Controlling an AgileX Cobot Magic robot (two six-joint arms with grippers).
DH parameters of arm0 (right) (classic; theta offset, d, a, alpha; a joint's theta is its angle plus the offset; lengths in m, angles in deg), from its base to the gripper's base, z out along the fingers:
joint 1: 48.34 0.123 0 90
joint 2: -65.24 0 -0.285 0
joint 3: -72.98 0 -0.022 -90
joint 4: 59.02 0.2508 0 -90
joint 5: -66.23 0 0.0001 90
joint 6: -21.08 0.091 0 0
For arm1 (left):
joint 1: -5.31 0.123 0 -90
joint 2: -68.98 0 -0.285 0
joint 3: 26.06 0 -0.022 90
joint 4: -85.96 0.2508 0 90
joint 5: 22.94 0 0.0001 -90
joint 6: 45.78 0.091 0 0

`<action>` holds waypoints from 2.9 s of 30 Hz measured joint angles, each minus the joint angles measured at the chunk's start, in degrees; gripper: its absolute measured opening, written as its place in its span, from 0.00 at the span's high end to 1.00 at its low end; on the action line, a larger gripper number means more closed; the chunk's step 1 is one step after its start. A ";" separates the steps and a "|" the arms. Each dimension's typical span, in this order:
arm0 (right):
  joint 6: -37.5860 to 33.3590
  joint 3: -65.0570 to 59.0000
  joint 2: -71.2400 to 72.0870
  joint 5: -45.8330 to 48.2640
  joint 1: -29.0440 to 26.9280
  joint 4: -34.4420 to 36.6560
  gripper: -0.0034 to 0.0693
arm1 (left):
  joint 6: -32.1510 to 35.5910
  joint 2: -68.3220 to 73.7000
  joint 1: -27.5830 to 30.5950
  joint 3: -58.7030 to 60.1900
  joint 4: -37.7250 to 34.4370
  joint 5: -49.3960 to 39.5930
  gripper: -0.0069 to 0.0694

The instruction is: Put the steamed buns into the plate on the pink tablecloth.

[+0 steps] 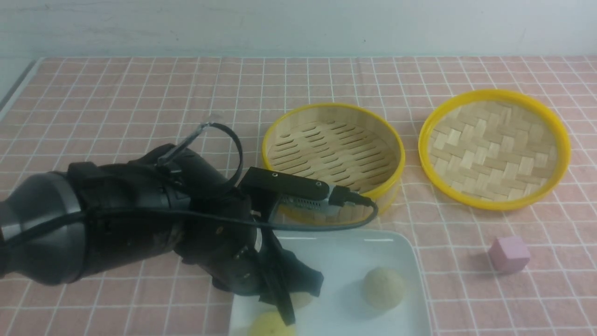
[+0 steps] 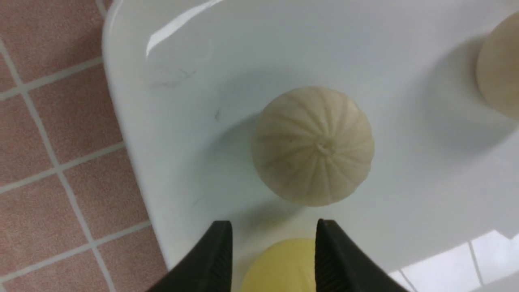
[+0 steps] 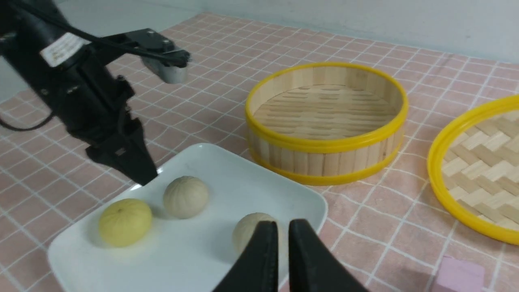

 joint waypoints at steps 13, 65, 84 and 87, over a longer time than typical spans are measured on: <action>0.00 -17.18 6.11 -2.40 -25.94 0.00 0.88 | -0.07 -5.21 0.00 0.00 0.06 -0.05 0.51; -0.05 -17.58 6.11 -4.18 -35.55 -0.42 0.80 | -10.53 -64.35 0.08 35.43 9.79 7.67 0.89; 0.01 -17.58 6.11 -4.18 -35.55 -0.42 0.77 | 5.41 -89.36 41.82 56.11 4.69 15.91 0.87; 0.01 -17.58 6.11 -4.22 -35.55 -0.42 0.77 | 5.59 -89.85 41.94 55.99 4.69 15.39 0.86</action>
